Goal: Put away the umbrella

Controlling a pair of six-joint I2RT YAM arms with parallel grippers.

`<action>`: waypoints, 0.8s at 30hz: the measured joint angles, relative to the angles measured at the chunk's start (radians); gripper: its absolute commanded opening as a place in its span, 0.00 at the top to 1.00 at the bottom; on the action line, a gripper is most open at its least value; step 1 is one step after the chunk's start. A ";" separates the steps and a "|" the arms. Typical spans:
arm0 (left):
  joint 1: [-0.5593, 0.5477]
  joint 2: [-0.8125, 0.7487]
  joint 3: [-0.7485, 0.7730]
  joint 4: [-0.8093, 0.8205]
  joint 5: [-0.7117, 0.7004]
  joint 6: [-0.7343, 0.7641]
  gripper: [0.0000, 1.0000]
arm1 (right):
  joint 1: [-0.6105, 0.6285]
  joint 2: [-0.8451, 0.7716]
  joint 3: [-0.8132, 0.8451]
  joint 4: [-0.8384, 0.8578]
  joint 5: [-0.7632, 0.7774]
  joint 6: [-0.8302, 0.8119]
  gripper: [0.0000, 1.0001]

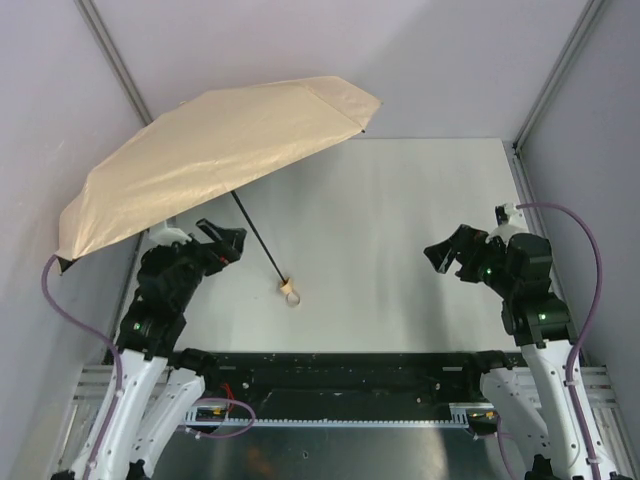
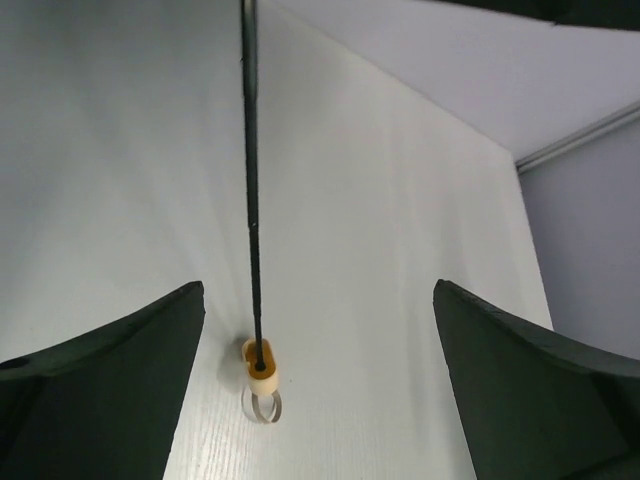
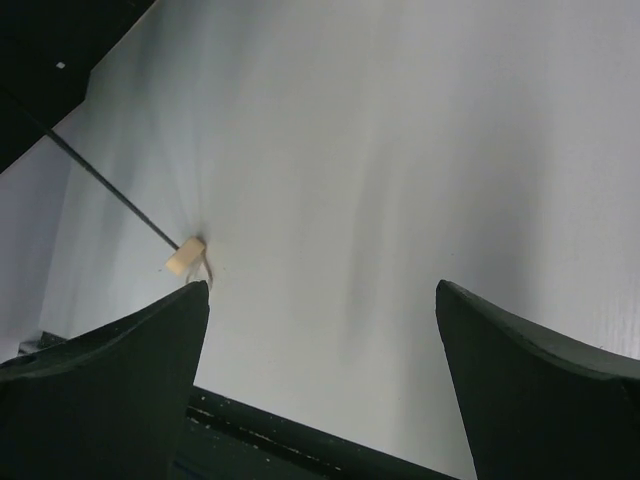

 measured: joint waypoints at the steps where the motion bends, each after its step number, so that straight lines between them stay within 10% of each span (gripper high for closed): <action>1: 0.000 0.040 0.000 -0.003 -0.004 -0.022 0.01 | 0.001 -0.002 -0.001 0.002 -0.010 0.000 0.01; 8: 0.049 0.342 0.000 0.016 0.029 -0.137 0.00 | 0.002 -0.055 -0.004 0.010 -0.117 0.000 0.01; 24: 0.138 0.607 -0.190 0.692 0.193 -0.210 0.01 | 0.006 -0.152 -0.006 -0.005 -0.256 -0.049 0.01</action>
